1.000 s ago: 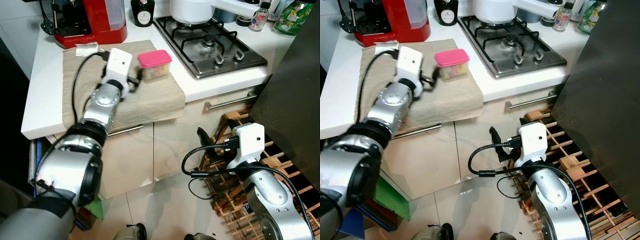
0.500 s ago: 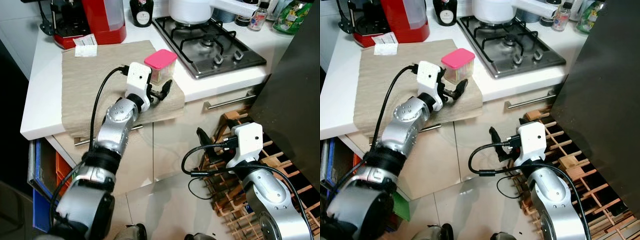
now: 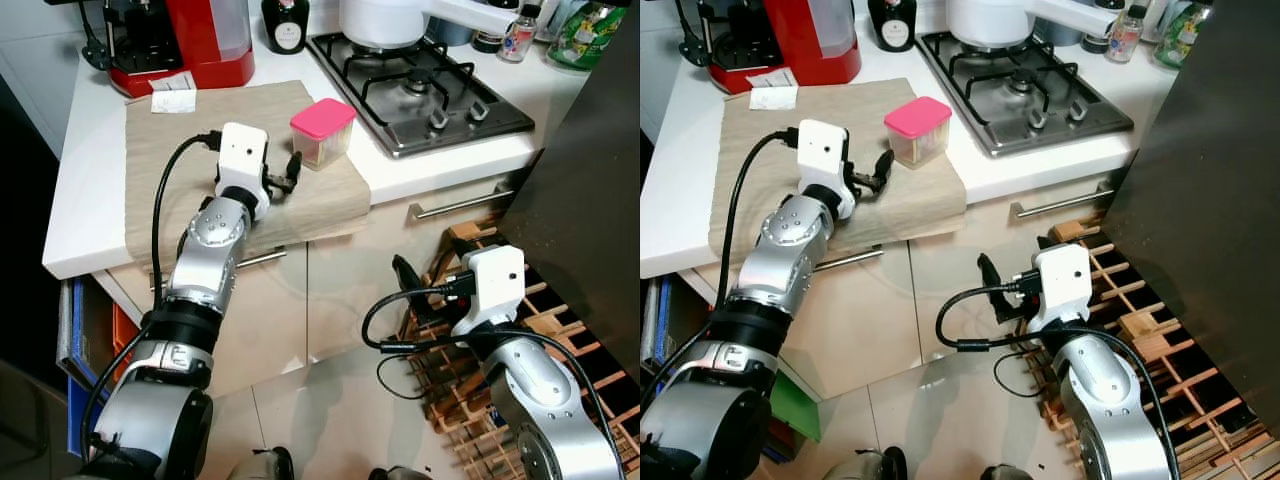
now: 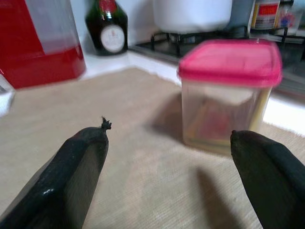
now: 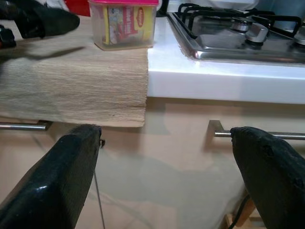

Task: Restocking fridge

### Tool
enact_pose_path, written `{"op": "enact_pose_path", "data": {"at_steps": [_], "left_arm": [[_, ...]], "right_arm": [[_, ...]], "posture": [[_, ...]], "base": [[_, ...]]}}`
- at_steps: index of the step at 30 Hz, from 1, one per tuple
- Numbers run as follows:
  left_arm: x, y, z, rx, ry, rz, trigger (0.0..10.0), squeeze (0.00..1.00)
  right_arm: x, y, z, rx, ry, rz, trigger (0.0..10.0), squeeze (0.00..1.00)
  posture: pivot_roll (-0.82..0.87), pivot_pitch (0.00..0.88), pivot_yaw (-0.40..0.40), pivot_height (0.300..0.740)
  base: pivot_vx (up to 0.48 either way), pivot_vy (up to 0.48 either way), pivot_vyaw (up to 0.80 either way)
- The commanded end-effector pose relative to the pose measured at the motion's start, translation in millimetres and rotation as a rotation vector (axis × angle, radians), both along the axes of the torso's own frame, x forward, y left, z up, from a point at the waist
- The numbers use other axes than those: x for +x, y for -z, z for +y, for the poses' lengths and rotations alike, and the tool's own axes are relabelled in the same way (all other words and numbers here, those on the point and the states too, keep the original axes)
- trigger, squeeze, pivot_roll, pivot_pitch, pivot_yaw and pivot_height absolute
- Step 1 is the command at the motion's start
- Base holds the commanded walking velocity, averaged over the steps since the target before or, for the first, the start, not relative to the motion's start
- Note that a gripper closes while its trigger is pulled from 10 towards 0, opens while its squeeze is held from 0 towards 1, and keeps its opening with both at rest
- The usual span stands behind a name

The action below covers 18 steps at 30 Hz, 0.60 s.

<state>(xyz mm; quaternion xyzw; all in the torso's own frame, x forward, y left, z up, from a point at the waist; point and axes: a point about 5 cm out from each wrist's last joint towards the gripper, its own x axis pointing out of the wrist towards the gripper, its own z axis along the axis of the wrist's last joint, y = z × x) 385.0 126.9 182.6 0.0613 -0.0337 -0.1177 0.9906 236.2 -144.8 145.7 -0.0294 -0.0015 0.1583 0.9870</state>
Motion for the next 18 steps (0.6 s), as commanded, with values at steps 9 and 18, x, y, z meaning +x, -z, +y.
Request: {"op": "enact_pose_path", "data": {"at_steps": [9,18], "left_arm": [[16.4,-4,-5.3,-0.010,0.054,0.058,10.0,0.00],[25.3,-11,1.5,-0.014,0.009,0.071,10.0,0.00]], "right_arm": [[-4.1,-4,2.3,0.015,-0.011,-0.019,10.0,0.00],[-10.8,-4,0.6,0.017,-0.008,-0.011,10.0,0.00]], "posture": [[-0.19,0.106,0.042,0.740],[-0.21,0.128,0.043,0.740]], "base": [[0.000,0.000,0.00],[0.000,0.000,0.00]]}}
